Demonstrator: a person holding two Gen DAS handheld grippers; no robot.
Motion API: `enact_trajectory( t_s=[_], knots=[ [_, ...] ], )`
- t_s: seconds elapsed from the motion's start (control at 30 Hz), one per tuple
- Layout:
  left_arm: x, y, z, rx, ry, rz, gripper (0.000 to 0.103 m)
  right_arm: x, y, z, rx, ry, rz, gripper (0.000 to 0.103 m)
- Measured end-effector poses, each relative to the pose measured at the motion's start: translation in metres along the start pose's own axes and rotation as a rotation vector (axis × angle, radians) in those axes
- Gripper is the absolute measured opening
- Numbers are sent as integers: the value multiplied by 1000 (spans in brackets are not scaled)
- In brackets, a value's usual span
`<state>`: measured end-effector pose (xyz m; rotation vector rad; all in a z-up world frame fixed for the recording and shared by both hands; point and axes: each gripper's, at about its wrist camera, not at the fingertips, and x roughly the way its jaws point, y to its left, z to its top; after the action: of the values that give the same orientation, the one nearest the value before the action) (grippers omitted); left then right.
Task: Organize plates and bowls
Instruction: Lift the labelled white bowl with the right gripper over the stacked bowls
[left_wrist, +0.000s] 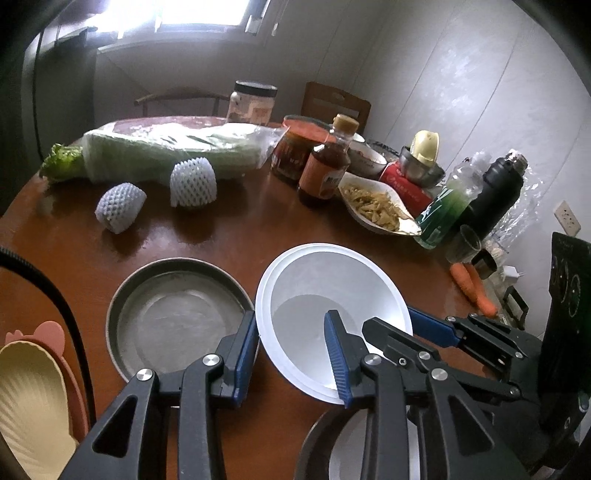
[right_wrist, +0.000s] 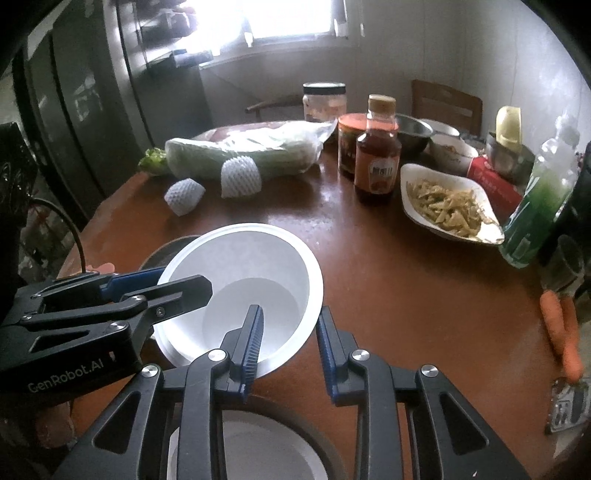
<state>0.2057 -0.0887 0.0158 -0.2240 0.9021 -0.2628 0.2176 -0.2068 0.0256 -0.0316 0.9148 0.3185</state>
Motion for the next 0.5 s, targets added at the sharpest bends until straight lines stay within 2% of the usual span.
enact_trajectory(
  t_s=[0.5],
  knots=[
    [-34,-15,-11,29,-58,1,37,-37,11,-11,-11,-63,-8,30]
  ],
)
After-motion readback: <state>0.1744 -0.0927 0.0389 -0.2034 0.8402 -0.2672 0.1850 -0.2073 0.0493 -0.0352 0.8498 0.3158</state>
